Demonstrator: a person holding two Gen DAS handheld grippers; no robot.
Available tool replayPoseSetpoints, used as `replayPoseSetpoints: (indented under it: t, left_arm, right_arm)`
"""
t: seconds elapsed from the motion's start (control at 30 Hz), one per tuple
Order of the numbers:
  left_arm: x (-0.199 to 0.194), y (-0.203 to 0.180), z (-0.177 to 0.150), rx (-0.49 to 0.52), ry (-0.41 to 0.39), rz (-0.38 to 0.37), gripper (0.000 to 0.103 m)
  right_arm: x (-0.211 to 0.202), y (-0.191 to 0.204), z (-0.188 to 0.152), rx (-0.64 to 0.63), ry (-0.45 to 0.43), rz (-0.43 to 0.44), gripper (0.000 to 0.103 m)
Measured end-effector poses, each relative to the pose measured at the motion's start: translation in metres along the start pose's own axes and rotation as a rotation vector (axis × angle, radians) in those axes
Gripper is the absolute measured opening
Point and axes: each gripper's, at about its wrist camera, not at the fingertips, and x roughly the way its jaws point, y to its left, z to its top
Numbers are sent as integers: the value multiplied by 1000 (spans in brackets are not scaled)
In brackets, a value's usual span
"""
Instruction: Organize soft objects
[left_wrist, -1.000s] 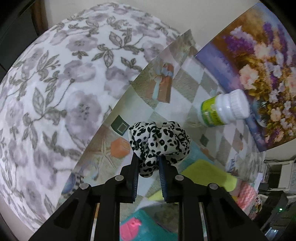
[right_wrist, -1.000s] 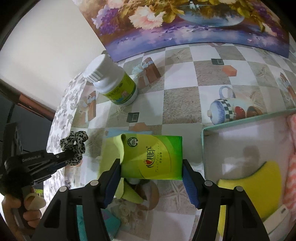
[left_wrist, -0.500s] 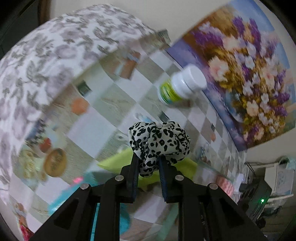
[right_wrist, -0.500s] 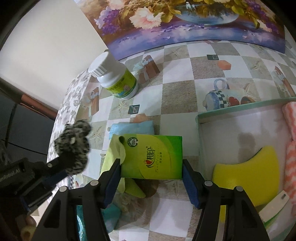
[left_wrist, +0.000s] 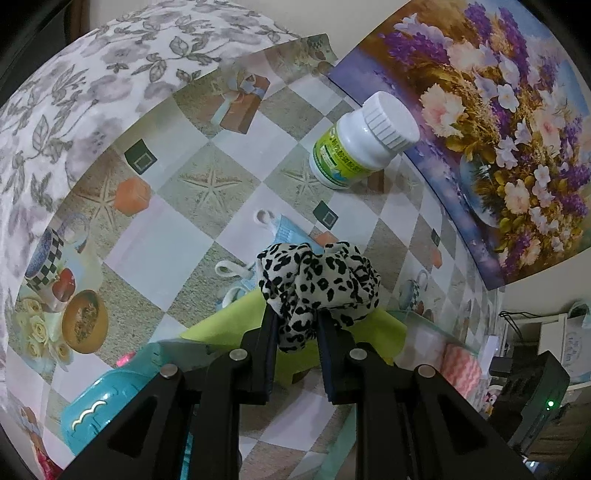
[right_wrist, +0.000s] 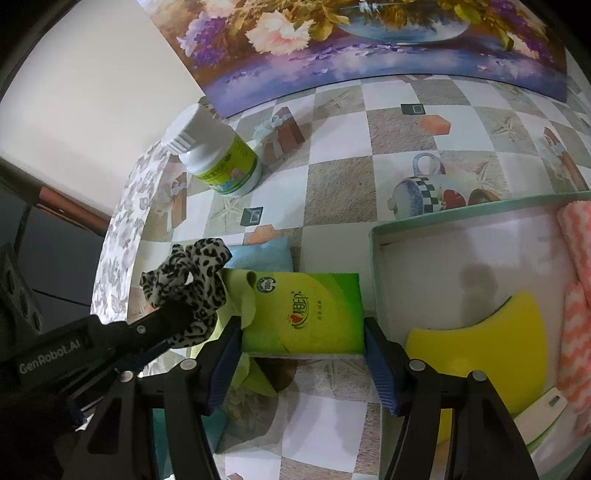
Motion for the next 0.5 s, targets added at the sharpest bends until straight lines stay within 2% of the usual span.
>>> replayPoseSetpoints:
  t: [0.5]
  left_arm:
    - [-7,8,3,-18,-9,-16,21]
  right_arm:
    - [-7,-4,2,-5,0,1,66]
